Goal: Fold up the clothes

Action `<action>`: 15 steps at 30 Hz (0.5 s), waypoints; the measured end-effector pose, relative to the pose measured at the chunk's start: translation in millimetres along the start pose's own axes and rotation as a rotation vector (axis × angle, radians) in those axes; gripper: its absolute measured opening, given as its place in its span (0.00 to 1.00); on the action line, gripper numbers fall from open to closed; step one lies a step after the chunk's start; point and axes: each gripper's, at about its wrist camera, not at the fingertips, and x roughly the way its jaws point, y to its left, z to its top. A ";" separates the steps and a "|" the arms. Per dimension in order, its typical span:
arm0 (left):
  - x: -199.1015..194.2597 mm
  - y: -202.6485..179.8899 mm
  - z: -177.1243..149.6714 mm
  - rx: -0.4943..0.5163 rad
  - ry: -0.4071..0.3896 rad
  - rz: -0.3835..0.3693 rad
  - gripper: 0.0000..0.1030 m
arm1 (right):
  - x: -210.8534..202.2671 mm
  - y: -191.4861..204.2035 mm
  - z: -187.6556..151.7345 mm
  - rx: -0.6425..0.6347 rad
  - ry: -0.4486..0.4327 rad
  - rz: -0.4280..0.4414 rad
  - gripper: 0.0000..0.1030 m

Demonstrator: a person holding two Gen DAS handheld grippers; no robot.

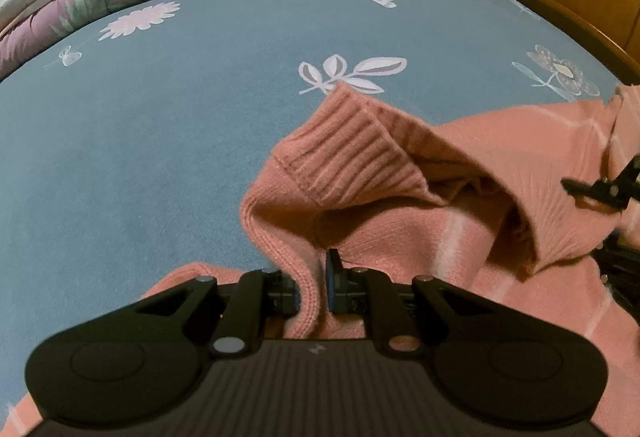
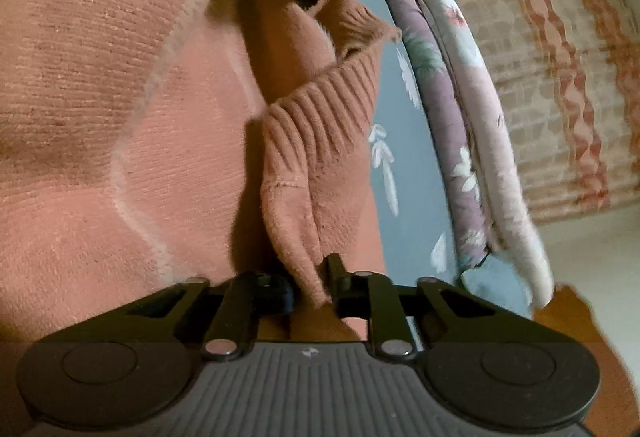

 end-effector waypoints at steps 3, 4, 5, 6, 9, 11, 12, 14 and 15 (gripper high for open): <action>-1.6 -3.3 -0.3 0.025 -0.003 0.017 0.08 | -2.3 -4.9 -2.1 0.060 0.002 0.018 0.14; -2.4 -4.8 0.5 0.036 -0.003 0.023 0.08 | -2.1 -9.2 -1.7 0.077 0.003 0.033 0.14; -3.2 -6.2 1.5 0.047 -0.002 0.029 0.07 | -2.6 -13.1 -1.2 0.092 0.003 0.047 0.13; -4.8 -6.6 3.1 0.053 -0.001 0.031 0.04 | -3.6 -17.0 -0.4 0.104 0.003 0.059 0.13; -16.7 -3.8 8.4 0.069 -0.017 0.019 0.02 | -6.7 -38.1 1.0 0.167 -0.005 0.102 0.13; -27.6 -1.0 13.5 0.090 -0.036 0.010 0.02 | -9.0 -54.7 0.1 0.204 -0.011 0.114 0.13; -32.6 0.5 16.4 0.098 -0.047 0.006 0.02 | -9.9 -63.2 -0.5 0.218 -0.013 0.116 0.13; -40.7 2.6 21.9 0.115 -0.072 0.012 0.02 | -8.3 -80.5 -2.1 0.237 -0.017 0.103 0.12; -43.7 3.4 25.2 0.125 -0.083 0.021 0.02 | -6.0 -88.7 -3.6 0.240 -0.013 0.092 0.12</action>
